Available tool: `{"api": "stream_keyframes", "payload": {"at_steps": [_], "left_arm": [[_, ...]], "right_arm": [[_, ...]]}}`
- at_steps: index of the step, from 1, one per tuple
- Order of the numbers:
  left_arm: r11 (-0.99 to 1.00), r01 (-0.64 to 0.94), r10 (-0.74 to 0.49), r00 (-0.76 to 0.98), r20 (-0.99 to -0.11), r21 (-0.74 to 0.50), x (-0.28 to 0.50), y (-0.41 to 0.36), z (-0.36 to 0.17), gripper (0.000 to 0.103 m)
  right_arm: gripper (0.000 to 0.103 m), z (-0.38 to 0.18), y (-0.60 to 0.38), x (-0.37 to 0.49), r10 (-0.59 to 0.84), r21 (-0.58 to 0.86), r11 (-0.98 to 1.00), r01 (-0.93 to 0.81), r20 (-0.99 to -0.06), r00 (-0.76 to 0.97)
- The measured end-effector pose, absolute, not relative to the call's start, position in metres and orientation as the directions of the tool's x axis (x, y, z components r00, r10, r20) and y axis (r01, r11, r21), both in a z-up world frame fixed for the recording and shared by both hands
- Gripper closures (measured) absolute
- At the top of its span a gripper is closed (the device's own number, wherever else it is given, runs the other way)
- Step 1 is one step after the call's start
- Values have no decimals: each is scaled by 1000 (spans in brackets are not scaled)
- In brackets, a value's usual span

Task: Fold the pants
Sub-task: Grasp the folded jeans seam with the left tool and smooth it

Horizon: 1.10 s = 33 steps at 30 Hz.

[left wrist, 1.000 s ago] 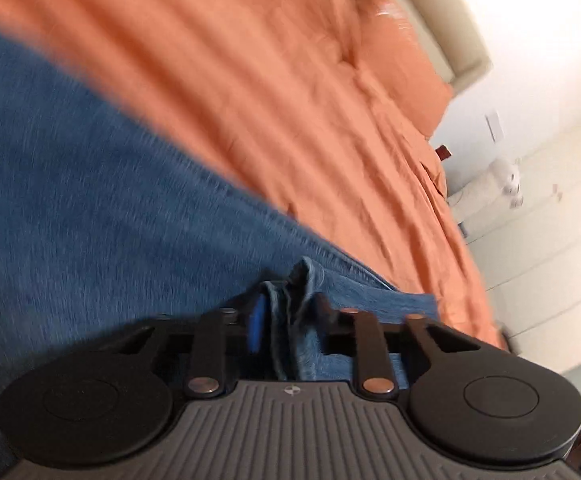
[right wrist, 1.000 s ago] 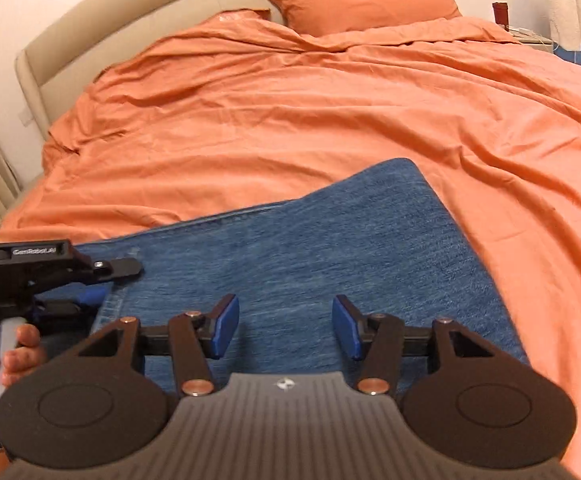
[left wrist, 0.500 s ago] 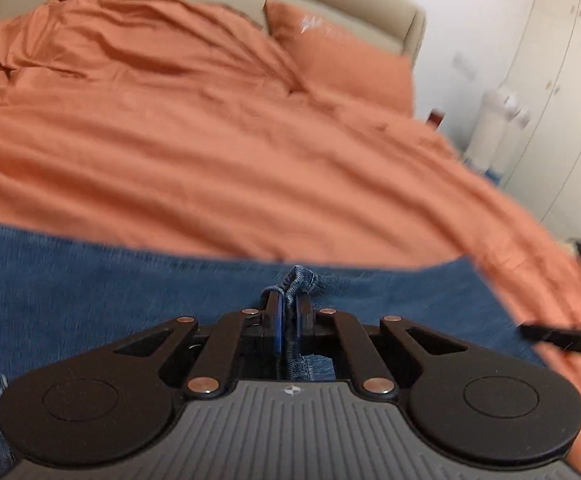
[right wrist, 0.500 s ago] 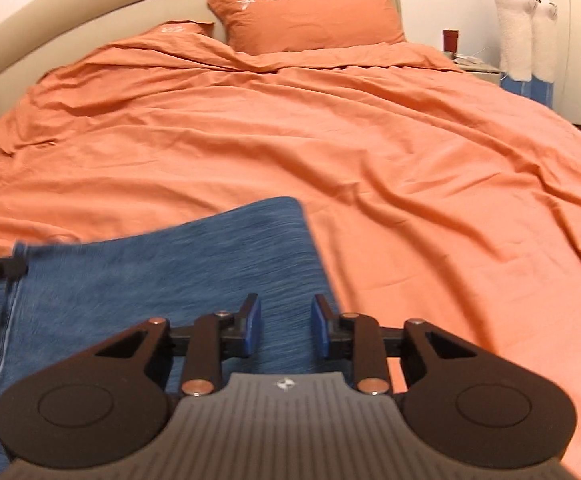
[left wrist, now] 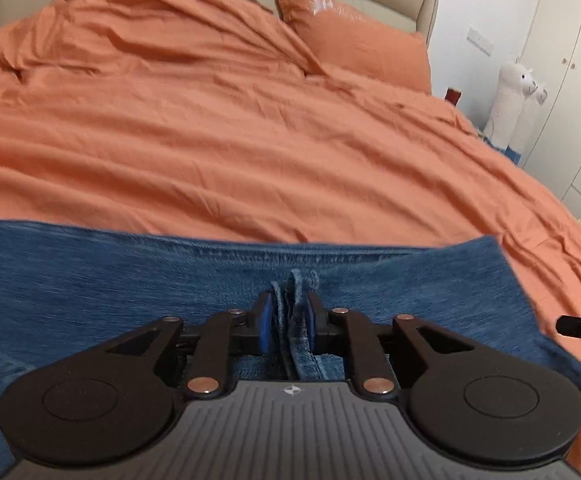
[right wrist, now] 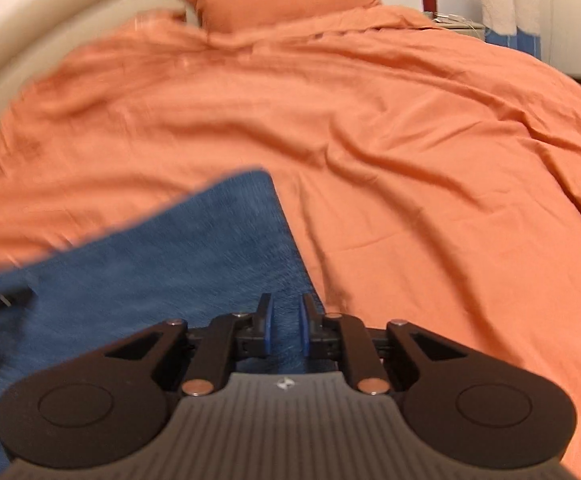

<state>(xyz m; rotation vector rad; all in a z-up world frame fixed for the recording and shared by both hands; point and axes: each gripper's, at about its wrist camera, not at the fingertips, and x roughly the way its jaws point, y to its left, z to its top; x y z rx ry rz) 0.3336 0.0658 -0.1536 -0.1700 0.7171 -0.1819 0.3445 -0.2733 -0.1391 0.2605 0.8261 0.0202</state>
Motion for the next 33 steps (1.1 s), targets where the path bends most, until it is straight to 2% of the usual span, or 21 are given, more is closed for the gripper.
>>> {"api": "stream_keyframes", "payload": {"at_steps": [4, 9, 12, 16, 21, 23, 25, 26, 28, 33], "left_arm": [[963, 131, -259, 701, -664, -237, 310, 61, -138, 85], [964, 208, -262, 660, -704, -164, 281, 34, -129, 85], [965, 216, -251, 619, -744, -146, 278, 24, -139, 85], [976, 195, -198, 577, -792, -103, 279, 22, -162, 86], [979, 156, -198, 560, -804, -132, 280, 28, -170, 81], [983, 143, -180, 577, -797, -118, 276, 28, -164, 75], [984, 111, -181, 594, -784, -143, 269, 36, -153, 74], [986, 86, -167, 607, -777, -145, 264, 41, -146, 74], [991, 34, -123, 648, -751, -133, 254, 54, -126, 74], [977, -162, 26, 729, -685, -136, 226, 104, -81, 71]], "right_arm": [[93, -129, -280, 321, 133, 262, 960, 95, -730, 671], [93, -126, -266, 302, 124, 218, 974, 61, -741, 660], [93, -134, -258, 299, 97, 147, 989, 24, -760, 643], [99, -154, -261, 304, 109, 151, 988, 26, -809, 578], [100, -166, -253, 307, 82, 90, 996, -12, -831, 550], [101, -163, -251, 306, 68, 70, 997, -16, -830, 554], [100, -157, -251, 304, 58, 61, 998, -13, -818, 573], [96, -151, -251, 301, 54, 55, 998, -16, -804, 593], [92, -138, -248, 293, 69, 58, 998, -39, -756, 650], [92, -109, -223, 276, 145, 52, 988, -144, -611, 779]]}}
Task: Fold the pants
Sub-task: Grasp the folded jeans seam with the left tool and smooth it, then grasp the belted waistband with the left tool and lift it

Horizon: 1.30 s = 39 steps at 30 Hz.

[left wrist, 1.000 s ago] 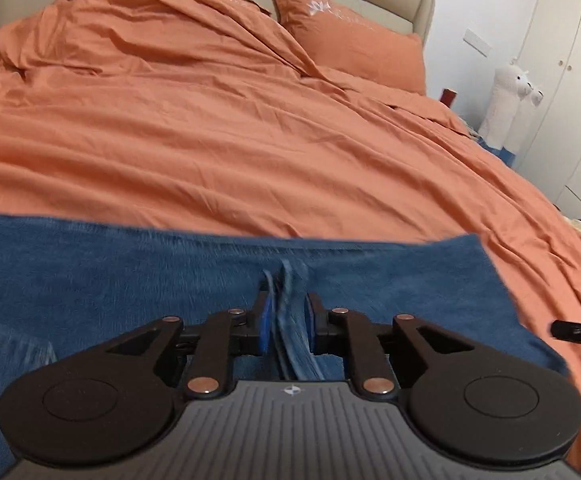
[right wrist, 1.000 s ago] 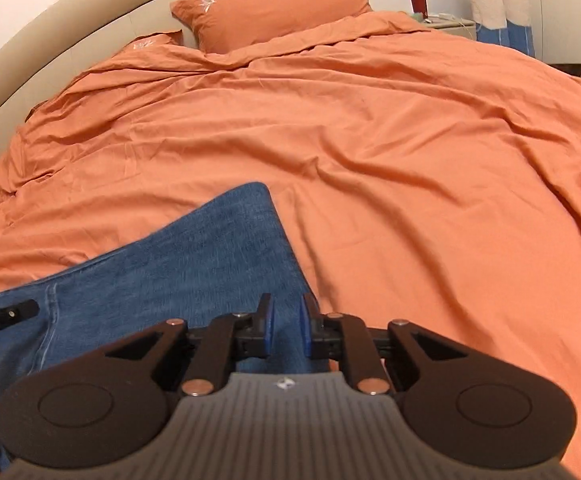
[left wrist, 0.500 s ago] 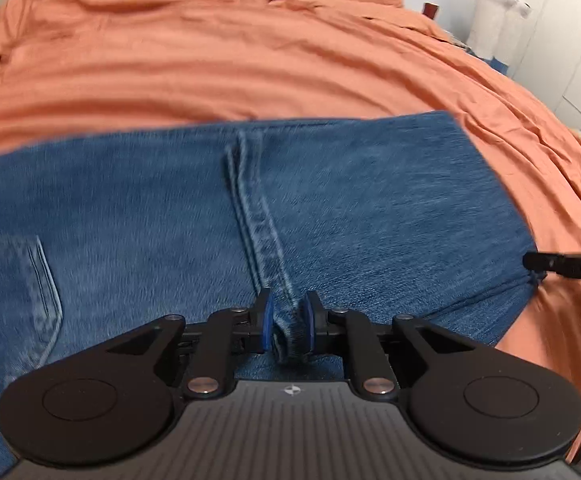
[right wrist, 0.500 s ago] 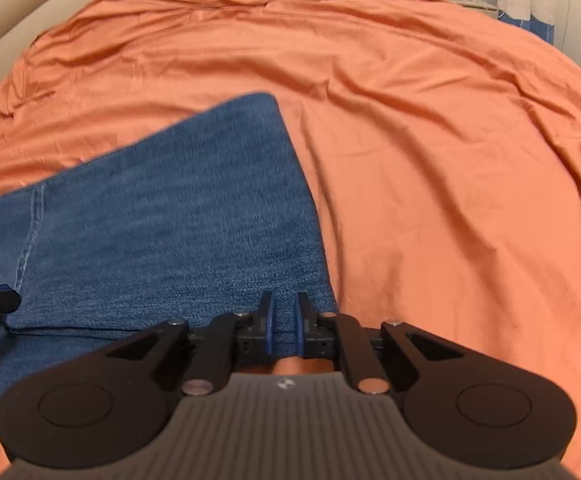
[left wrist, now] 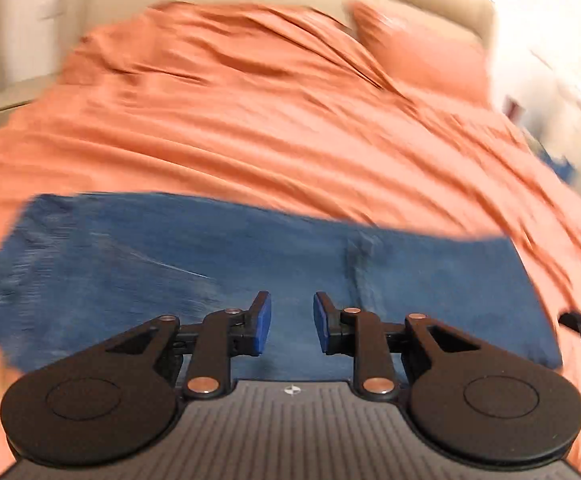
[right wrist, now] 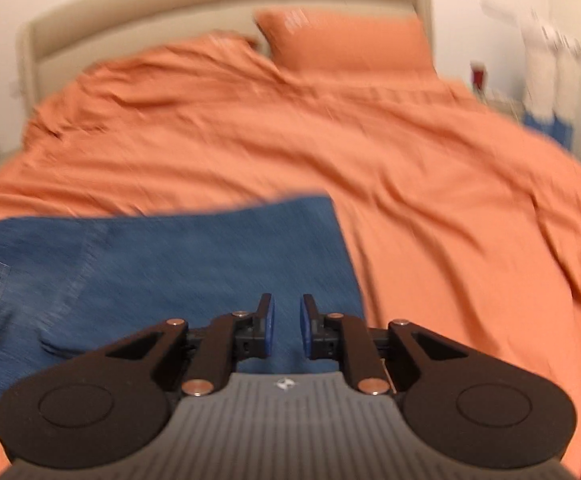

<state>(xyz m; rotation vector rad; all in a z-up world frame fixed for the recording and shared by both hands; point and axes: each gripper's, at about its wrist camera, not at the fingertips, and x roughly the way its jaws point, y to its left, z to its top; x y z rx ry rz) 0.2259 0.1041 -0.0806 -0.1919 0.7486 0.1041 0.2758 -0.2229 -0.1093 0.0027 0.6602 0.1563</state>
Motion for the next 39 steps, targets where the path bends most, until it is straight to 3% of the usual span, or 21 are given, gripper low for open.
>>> {"api": "stream_keyframes", "payload": {"at_steps": [5, 9, 16, 21, 28, 33, 39], "left_arm": [[926, -319, 107, 734, -671, -202, 203, 166, -68, 65], [846, -437, 140, 736, -662, -307, 187, 219, -70, 57], [577, -614, 134, 722, -679, -538, 166, 298, -107, 56], [401, -724, 177, 662, -728, -561, 147, 330, -130, 57], [249, -720, 76, 681, -728, -648, 166, 358, -169, 56], [275, -735, 103, 664, -741, -620, 181, 364, -182, 55], [333, -732, 184, 669, -720, -594, 183, 354, -172, 77]], "right_arm": [[78, -97, -182, 268, 243, 18, 960, -281, -553, 797], [78, -98, -155, 273, 298, 38, 941, -337, -566, 769], [78, -113, -120, 286, 327, 25, 922, -387, -587, 741], [78, -126, -112, 303, 354, 88, 920, -382, -601, 716], [78, -142, -102, 319, 385, 107, 907, -406, -601, 701], [78, -154, -108, 331, 397, 145, 905, -400, -629, 668], [78, -174, -106, 344, 394, 150, 894, -423, -714, 578]]}}
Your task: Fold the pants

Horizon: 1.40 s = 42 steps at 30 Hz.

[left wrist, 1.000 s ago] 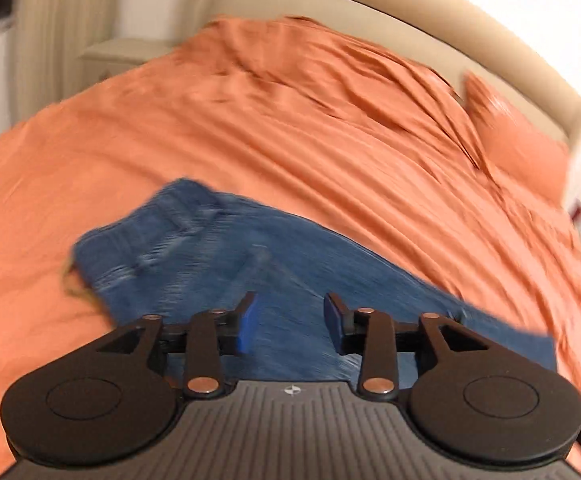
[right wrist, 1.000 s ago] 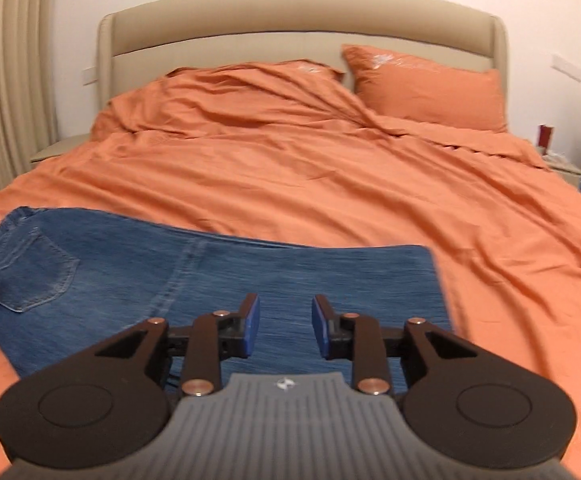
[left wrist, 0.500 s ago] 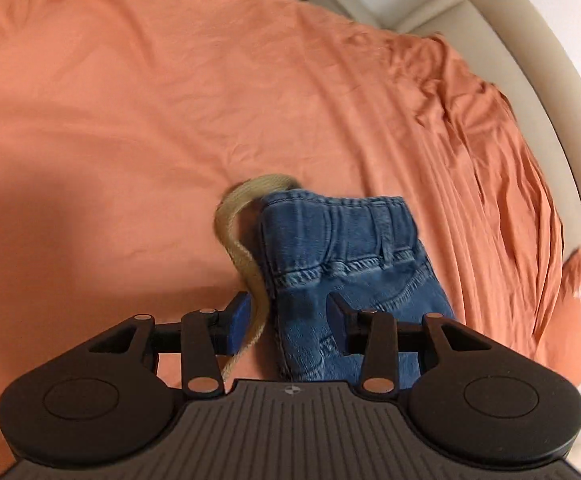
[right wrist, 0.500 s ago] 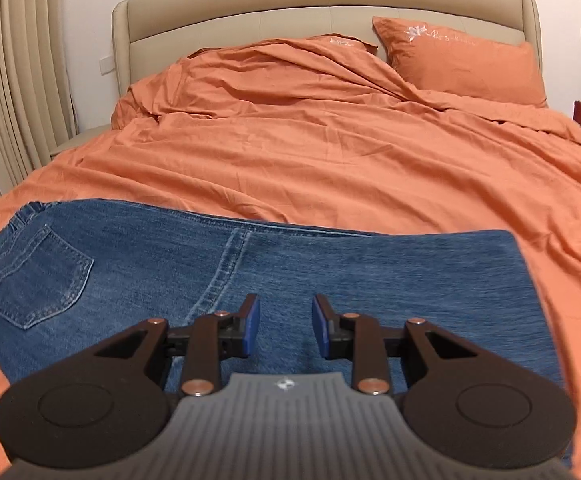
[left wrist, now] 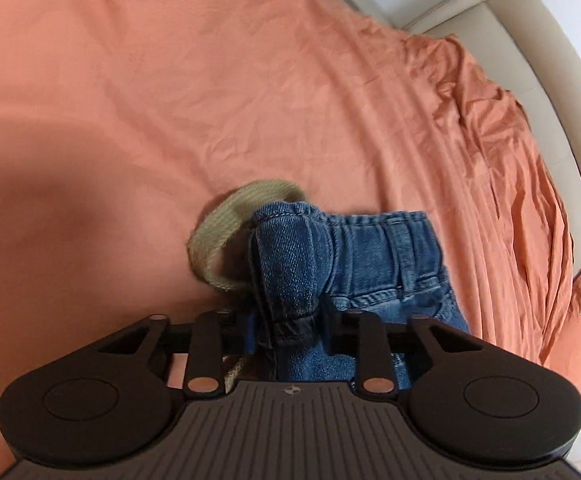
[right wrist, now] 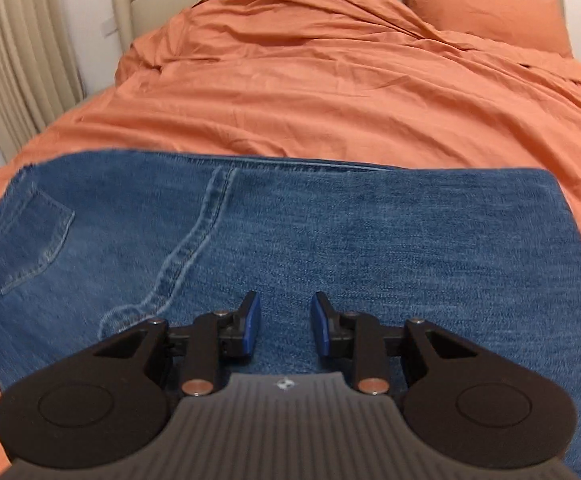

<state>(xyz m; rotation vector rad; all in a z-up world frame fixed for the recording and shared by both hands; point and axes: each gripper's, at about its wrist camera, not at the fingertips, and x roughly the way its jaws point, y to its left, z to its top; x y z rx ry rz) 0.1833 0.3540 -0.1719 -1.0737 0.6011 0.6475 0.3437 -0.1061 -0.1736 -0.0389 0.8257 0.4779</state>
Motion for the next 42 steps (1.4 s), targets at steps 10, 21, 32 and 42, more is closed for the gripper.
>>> {"api": "stream_keyframes", "payload": {"at_steps": [10, 21, 32, 42], "left_arm": [[622, -536, 319, 839, -440, -571, 162, 260, -73, 86], [979, -202, 190, 943, -272, -17, 210, 47, -24, 86], [966, 116, 43, 811, -583, 233, 230, -63, -119, 85], [940, 254, -337, 593, -731, -227, 242, -19, -122, 44]], "right_arm": [[77, -150, -124, 339, 381, 217, 920, -328, -697, 608], [77, -124, -184, 329, 382, 382, 914, -139, -692, 613], [70, -116, -213, 320, 438, 452, 882, -136, -677, 591], [67, -128, -212, 332, 502, 499, 850, -166, -675, 541]]}}
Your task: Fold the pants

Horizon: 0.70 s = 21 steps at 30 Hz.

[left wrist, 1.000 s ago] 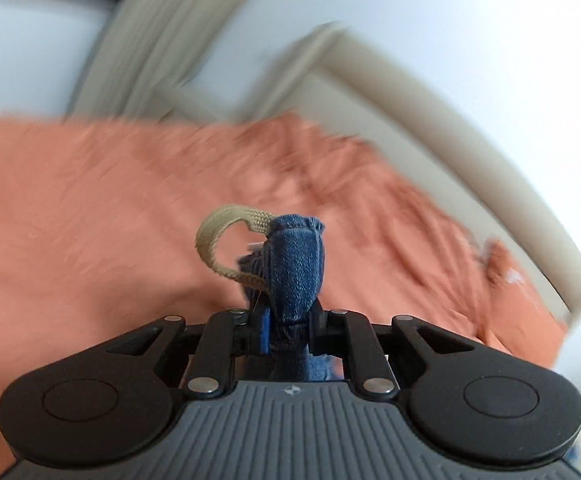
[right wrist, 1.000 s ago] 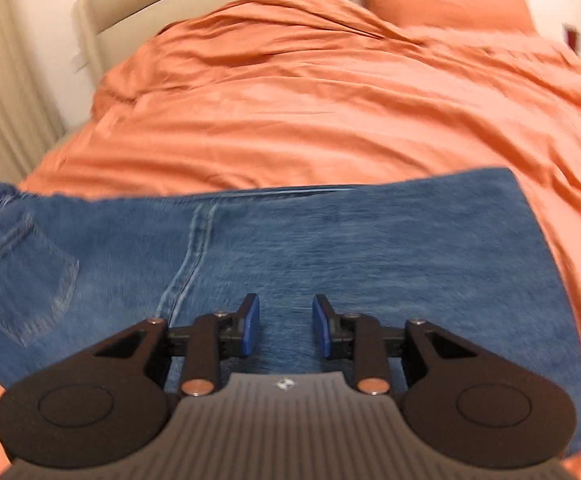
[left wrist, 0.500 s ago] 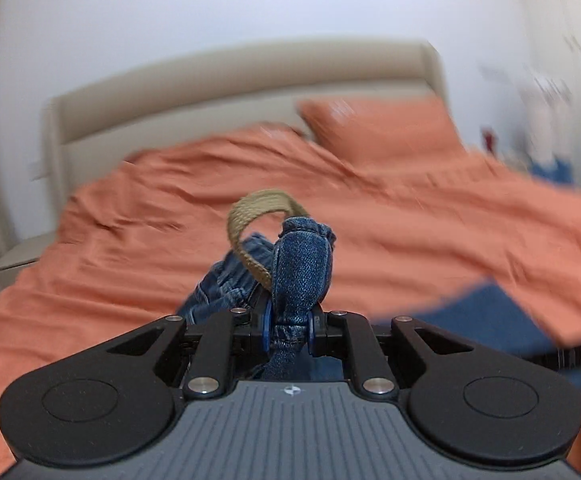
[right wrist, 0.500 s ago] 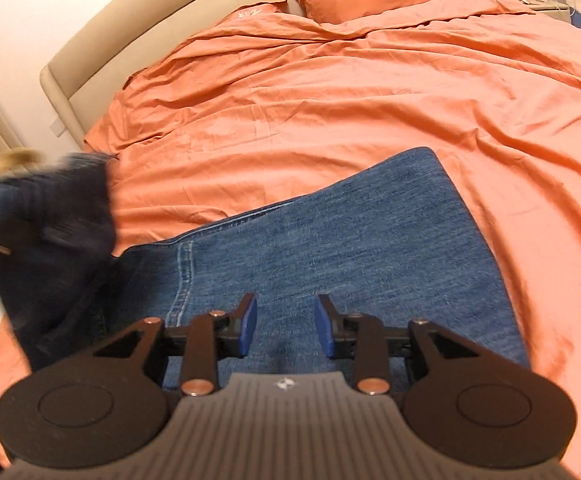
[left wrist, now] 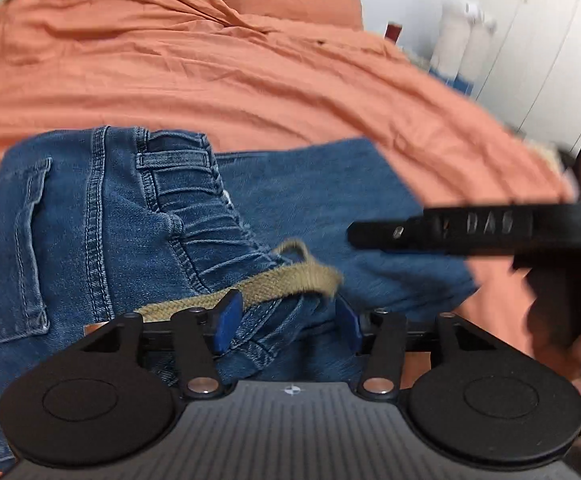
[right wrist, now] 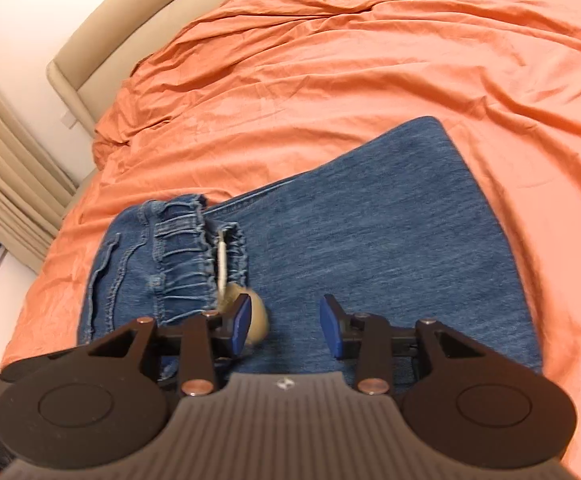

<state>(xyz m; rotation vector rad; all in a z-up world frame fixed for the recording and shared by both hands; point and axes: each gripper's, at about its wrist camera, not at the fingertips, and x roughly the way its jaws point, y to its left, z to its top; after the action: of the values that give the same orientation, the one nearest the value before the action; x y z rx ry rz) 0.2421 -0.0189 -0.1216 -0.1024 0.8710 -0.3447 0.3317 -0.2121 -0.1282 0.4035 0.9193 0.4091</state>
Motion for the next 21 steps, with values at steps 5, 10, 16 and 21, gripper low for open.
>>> {"api": "stream_keyframes", "payload": {"at_steps": [5, 10, 16, 21], "left_arm": [[915, 258, -403, 650, -644, -312, 241, 21, -91, 44], [969, 126, -232, 763, -604, -213, 255, 67, -79, 45], [974, -58, -90, 787, -611, -219, 269, 124, -100, 47], [954, -112, -84, 789, -608, -277, 281, 142, -102, 49]], "right_arm": [[67, -119, -203, 335, 566, 538, 808, -239, -598, 567], [67, -118, -183, 361, 656, 646, 720, -252, -518, 549], [67, -132, -152, 408, 683, 693, 681, -238, -483, 548], [78, -161, -125, 428, 704, 705, 672, -228, -514, 490]]}}
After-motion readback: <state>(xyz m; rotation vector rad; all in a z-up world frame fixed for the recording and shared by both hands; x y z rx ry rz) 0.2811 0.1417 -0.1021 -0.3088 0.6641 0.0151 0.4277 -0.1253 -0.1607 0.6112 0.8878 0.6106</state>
